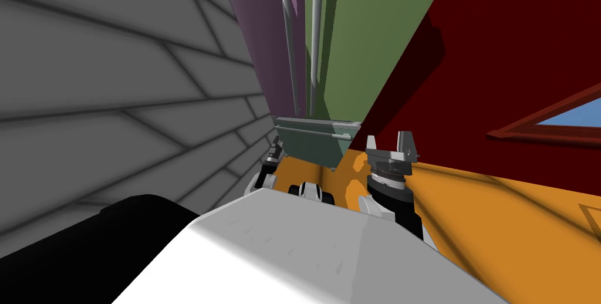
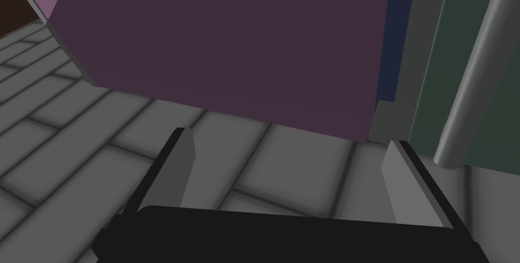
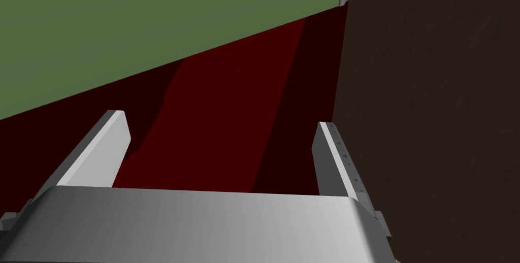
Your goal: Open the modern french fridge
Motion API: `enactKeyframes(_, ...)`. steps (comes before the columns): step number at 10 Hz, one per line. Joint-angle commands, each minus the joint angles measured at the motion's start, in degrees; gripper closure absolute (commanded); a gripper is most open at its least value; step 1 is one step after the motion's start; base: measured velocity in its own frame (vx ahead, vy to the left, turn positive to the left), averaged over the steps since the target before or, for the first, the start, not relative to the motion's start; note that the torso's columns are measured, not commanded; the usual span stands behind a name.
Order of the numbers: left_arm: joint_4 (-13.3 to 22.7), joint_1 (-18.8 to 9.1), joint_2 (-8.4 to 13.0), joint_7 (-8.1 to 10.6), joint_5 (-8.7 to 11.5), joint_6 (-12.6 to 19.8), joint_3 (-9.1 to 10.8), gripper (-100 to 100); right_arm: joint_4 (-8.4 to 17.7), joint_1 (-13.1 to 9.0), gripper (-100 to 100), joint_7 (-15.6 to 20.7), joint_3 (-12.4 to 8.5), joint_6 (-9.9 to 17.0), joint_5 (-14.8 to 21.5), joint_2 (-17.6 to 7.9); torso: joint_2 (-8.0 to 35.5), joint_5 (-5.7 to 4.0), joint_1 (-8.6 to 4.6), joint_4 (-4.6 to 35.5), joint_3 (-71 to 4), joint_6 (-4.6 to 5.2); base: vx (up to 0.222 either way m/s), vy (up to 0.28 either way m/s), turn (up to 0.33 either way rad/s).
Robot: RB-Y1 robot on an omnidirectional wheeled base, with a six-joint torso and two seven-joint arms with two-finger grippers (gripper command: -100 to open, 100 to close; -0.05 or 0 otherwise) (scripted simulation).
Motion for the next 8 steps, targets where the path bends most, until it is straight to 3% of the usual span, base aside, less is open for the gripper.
enactKeyframes(1, 2.84, -1.14, -0.41, -0.24, -0.13, -0.29, -0.25, -100, 0.0, 0.0, 0, 0.0, 0.0, 0.0, 0.0, 0.0, -0.01, -0.01, -0.03, 0.0, -0.01, 0.0, 0.102, -0.012, -0.036)
enactKeyframes(8, 10.6, -4.19, -1.02, -0.76, -0.43, -0.96, -0.88, -100, 0.0, 0.0, 0, 0.0, 0.0, 0.0, 0.0, 0.0, 0.04, 0.0, 0.0, 0.01, 0.02, 0.0, 0.11, -0.012, -0.037)
